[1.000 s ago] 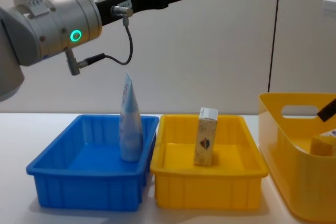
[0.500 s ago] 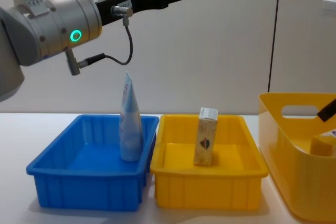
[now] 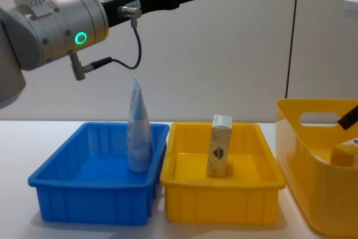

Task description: Bimanual collaborative sorting of washing and personal care products

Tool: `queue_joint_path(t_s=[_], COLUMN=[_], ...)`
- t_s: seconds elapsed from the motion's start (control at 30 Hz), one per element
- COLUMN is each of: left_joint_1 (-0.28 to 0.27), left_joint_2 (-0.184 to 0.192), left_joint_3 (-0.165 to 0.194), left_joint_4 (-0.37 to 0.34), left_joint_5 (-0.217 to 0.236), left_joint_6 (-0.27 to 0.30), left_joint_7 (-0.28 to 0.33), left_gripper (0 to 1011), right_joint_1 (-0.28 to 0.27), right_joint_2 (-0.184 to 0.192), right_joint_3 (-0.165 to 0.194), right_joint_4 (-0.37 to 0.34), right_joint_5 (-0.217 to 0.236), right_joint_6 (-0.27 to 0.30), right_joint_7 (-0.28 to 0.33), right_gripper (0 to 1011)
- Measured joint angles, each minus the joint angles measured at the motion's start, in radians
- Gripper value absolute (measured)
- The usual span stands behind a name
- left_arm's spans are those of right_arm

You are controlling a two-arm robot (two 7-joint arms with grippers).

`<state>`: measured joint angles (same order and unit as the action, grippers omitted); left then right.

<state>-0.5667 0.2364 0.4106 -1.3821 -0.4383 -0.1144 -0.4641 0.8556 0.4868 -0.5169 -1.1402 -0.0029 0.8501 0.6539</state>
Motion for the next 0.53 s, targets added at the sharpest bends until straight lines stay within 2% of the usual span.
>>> queue_joint_path(t_s=[0.53], left_joint_1=[0.000], left_joint_2=[0.000], left_joint_3=[0.000], left_joint_4=[0.000], left_joint_5=[0.000], left_joint_6=[0.000], left_joint_7=[0.000], left_gripper=[1002], right_joint_1=[0.000], right_joint_2=[0.000], right_joint_3=[0.000], right_joint_4=[0.000], right_joint_5=[0.000], right_joint_6=[0.000], right_joint_7=[0.000], right_gripper=[1002])
